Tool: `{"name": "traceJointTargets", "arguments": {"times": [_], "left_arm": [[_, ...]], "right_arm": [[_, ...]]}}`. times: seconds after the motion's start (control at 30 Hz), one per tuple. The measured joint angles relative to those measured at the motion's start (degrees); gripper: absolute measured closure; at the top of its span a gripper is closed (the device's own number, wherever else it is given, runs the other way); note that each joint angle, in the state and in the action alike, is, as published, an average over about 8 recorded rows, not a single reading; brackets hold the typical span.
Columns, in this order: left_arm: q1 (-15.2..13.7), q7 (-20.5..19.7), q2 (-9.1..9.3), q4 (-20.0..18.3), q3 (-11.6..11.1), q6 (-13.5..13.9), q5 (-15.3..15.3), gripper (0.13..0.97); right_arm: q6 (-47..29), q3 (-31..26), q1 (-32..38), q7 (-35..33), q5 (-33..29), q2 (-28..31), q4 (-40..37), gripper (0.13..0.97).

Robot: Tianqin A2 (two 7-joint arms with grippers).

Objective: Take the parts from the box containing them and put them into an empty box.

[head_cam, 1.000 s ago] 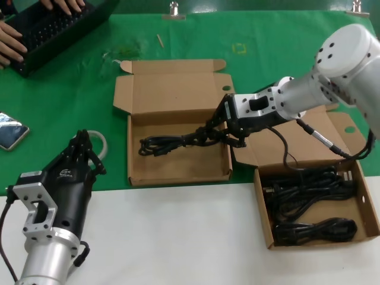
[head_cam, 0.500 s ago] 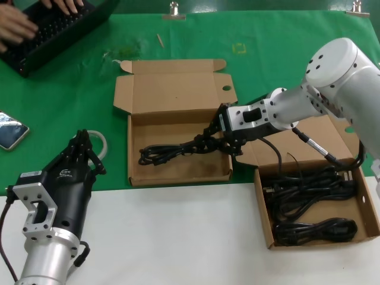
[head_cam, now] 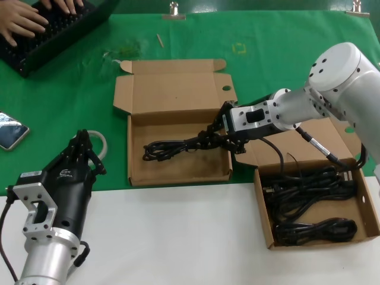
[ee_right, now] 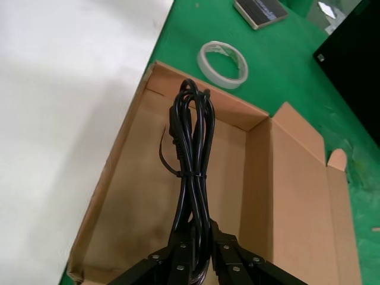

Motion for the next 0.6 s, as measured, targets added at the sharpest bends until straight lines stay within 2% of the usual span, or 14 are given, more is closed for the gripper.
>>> {"name": "traceJointTargets", "arguments": {"times": [0.27, 0.6], "left_arm": [[0.00, 0.00, 0.00, 0.00, 0.00, 0.00, 0.00, 0.941], [0.00, 0.00, 0.00, 0.00, 0.00, 0.00, 0.00, 0.941]], "right_arm": [[0.78, 0.50, -0.93, -0.03, 0.32, 0.42, 1.56, 0.902], [0.83, 0.56, -2.50, 1.51, 0.39, 1.35, 5.33, 0.802]]}}
